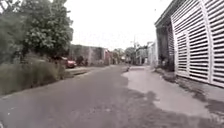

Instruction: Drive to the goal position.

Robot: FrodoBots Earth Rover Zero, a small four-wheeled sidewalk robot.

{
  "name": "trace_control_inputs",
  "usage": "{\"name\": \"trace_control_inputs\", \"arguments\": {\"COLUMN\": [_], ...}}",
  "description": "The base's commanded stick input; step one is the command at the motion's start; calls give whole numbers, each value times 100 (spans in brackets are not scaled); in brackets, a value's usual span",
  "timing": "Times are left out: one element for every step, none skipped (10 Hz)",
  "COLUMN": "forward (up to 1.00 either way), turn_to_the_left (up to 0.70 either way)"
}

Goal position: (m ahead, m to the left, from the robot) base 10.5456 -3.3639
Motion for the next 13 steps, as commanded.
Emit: {"name": "trace_control_inputs", "arguments": {"forward": [70,70,70,70,70,70,70,70,70,70,70,70,70], "turn_to_the_left": [0,0,0,0,0,0,0,0,0,0,0,0,0]}}
